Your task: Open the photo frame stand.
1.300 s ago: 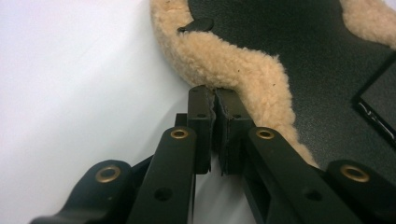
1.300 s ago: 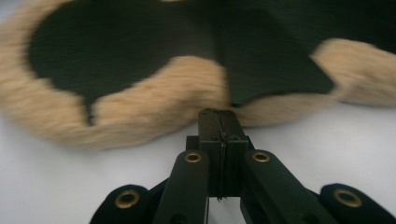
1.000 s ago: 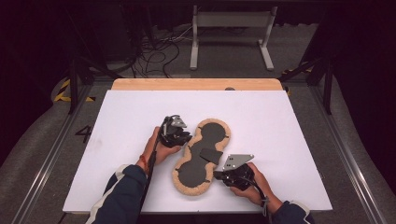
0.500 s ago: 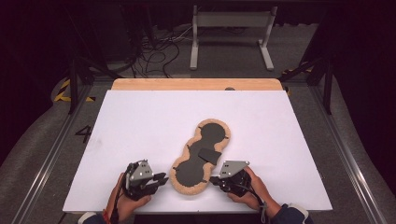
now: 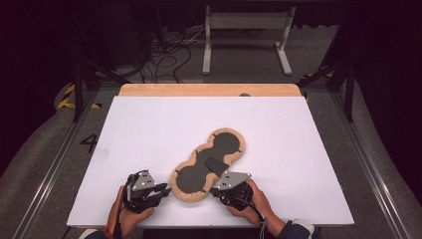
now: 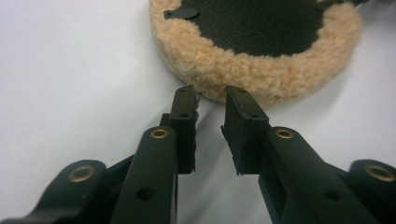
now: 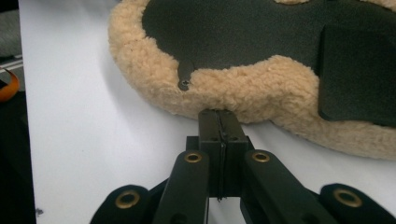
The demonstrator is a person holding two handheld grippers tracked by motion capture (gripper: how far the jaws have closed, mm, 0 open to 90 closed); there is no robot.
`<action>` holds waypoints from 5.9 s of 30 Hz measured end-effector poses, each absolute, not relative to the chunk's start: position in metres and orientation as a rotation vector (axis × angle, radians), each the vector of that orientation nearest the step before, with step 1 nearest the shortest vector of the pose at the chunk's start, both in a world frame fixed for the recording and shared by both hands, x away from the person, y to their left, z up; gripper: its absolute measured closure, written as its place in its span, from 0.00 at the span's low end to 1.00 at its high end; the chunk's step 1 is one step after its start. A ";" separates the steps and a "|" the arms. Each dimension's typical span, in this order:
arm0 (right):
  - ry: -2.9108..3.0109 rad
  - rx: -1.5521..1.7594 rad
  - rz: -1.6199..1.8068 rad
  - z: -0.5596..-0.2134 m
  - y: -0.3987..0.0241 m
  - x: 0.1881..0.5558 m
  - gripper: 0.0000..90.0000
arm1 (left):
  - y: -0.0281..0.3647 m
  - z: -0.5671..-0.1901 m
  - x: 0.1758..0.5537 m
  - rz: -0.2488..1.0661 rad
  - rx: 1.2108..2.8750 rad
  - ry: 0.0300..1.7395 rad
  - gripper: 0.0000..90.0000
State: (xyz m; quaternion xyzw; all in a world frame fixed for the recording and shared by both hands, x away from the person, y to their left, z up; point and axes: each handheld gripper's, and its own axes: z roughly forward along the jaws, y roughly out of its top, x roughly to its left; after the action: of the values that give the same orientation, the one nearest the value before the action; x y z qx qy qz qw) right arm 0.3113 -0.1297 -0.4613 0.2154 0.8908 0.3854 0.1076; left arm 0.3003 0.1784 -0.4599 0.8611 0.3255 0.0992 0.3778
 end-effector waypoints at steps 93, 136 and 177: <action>2.341 1.130 1.016 -0.454 -0.273 0.433 0.98 | 0.176 -0.461 0.397 0.297 2.250 0.827 0.93; 2.430 1.058 1.006 -0.451 -0.292 0.394 0.92 | 0.172 -0.459 0.410 0.242 2.284 0.755 0.94; 2.631 0.929 1.263 -0.441 -0.205 0.331 0.72 | 0.210 -0.462 0.328 0.334 2.165 0.743 0.20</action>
State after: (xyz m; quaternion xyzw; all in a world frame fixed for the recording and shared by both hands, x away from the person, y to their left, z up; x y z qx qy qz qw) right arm 0.3311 -0.2053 -0.4406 0.3031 0.8584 0.4120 0.0393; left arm 0.3276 0.2098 -0.4616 0.8568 0.2939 0.1321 0.4026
